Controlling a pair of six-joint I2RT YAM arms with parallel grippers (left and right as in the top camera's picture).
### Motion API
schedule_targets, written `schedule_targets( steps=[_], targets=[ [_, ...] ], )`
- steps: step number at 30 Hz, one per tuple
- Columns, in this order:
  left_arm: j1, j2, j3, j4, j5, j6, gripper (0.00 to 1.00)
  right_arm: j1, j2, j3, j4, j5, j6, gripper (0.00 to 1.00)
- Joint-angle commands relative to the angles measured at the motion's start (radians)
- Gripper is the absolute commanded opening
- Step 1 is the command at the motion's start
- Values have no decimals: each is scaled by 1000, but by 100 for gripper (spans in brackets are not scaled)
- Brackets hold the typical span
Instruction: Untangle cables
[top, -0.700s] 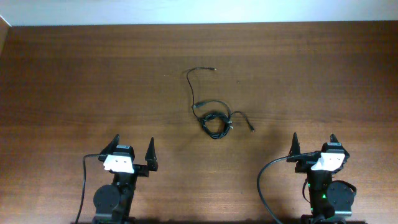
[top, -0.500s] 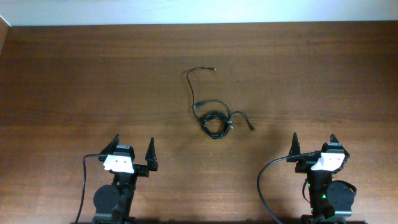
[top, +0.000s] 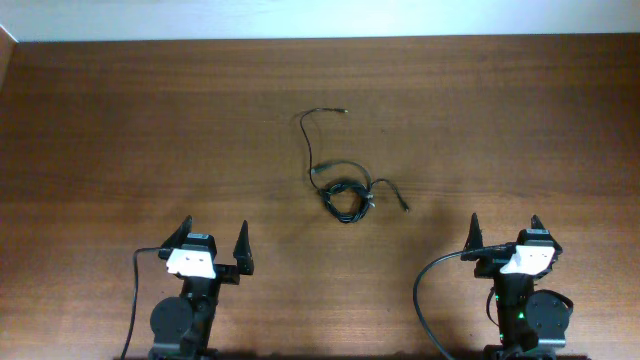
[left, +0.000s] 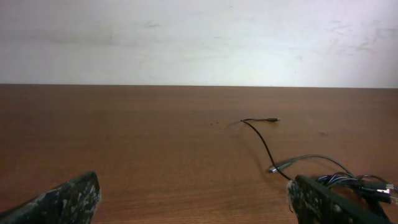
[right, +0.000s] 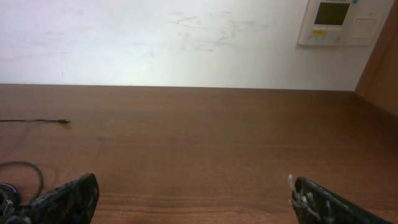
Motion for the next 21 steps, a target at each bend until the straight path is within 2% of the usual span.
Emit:
schedule_targets(
  steps=[1,21],
  targets=[
    [2,-5,-6,-2,3,16,99,-3,-10,-10,0,-6,4,99],
    [2,-5,-6,20,8,16,99,-3,-10,-10,0,-6,4,99]
  ],
)
